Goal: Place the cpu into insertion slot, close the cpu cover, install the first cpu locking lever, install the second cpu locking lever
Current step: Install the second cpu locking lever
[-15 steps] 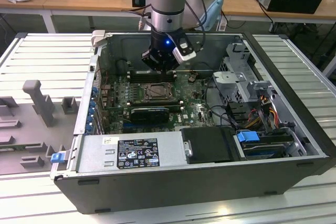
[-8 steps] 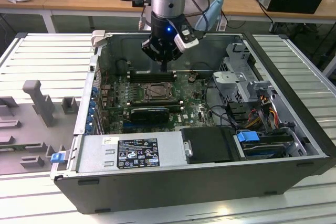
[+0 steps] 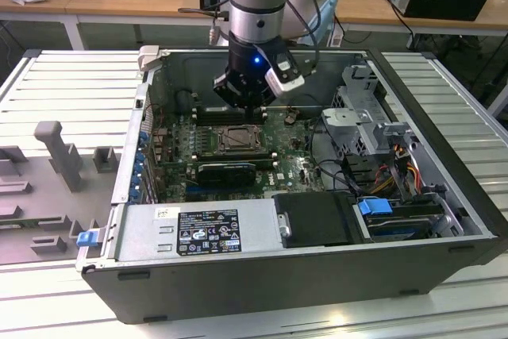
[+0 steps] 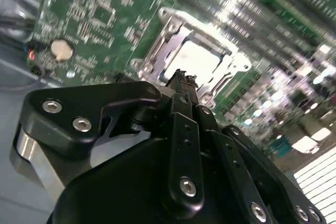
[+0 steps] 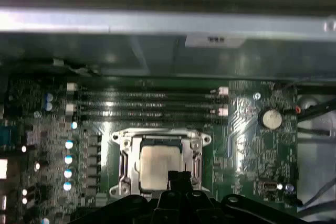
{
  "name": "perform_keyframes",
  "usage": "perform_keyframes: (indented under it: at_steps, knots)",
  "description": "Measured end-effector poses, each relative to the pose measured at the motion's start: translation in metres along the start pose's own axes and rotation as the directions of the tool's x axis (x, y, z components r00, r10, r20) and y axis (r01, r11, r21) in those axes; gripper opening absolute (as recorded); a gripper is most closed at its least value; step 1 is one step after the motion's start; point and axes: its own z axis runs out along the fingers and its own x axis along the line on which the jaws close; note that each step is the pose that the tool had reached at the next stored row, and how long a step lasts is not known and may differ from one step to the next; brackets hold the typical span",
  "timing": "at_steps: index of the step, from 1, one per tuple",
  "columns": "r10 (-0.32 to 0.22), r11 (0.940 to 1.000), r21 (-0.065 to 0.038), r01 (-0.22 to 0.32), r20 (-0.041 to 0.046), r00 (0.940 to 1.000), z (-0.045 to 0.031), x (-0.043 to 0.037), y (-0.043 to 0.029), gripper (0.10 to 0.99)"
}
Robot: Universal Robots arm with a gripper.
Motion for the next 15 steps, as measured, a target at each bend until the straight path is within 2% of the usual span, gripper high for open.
perform_keyframes:
  at_steps: [2, 3, 5, 7, 11, 14, 15]
  knots:
    - [0.0, 1.0, 0.0, 0.0, -0.0059, 1.0, 0.0033, 0.0002, -0.0123, 0.106]
    - [0.0, 1.0, 0.0, 0.0, -0.0071, 1.0, 0.0039, 0.0004, -0.0152, 0.106]
    - [0.001, 1.0, -0.001, -0.001, -0.0103, 0.9999, 0.0063, 0.0012, -0.0271, 0.106]
    - [0.001, 1.0, -0.006, -0.001, -0.0105, 0.9999, 0.0077, 0.0051, -0.0325, 0.106]
    - [0.0, 0.9998, -0.017, 0.0, -0.0103, 0.9999, 0.0088, 0.0185, -0.0354, 0.106]
    - [0.0, 0.9996, -0.027, -0.001, -0.0102, 0.9999, 0.0096, 0.0291, -0.0404, 0.106]
    - [0.0, 0.9994, -0.033, -0.001, -0.0101, 0.9999, 0.0099, 0.0323, -0.0432, 0.106]
